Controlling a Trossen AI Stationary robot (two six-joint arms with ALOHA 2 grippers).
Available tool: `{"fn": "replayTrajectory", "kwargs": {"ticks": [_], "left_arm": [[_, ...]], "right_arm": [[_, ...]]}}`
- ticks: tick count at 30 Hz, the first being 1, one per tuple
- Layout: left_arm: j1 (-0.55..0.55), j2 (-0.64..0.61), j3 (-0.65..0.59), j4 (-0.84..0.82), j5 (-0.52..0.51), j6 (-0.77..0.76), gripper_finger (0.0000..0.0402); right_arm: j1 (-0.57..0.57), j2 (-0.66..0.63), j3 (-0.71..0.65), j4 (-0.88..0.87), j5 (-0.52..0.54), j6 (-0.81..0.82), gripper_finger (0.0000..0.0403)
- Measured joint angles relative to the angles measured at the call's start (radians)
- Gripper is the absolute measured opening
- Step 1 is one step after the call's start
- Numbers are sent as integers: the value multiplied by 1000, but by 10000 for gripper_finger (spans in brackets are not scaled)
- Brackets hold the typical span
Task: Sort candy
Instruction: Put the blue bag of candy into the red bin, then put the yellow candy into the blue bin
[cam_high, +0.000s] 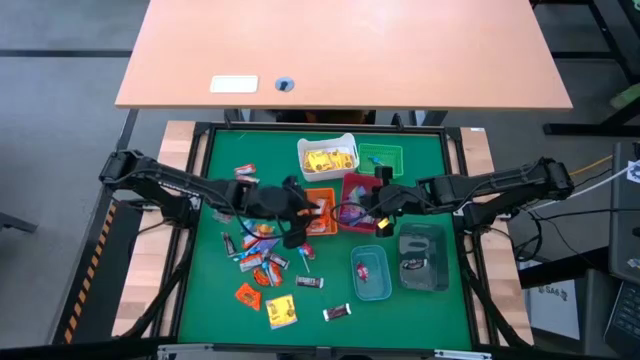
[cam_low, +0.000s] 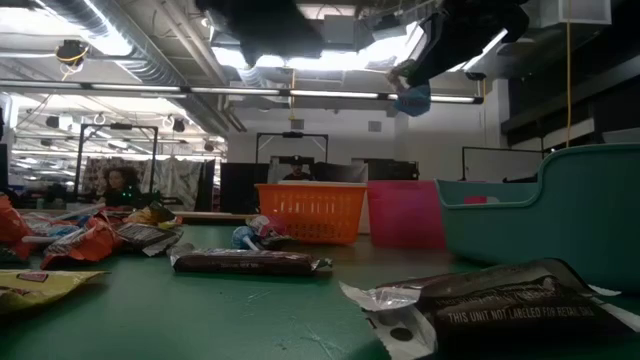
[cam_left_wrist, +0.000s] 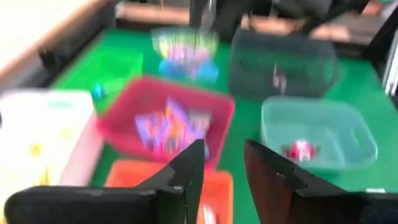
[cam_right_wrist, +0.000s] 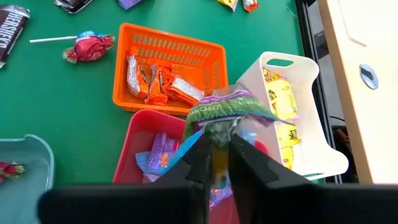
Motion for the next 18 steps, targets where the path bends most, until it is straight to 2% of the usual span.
{"fn": "replayTrajectory", "kwargs": {"ticks": [9, 13, 18], "left_arm": [[-10, 0, 0, -383, 6, -220, 169], [-10, 0, -1, -571, 58, -225, 177], [-17, 0, -63, -638, 125, -212, 178]], "right_arm": [[0, 0, 0, 2, 0, -1, 134], [0, 0, 0, 2, 0, 0, 150], [0, 0, 0, 2, 0, 0, 150]]}}
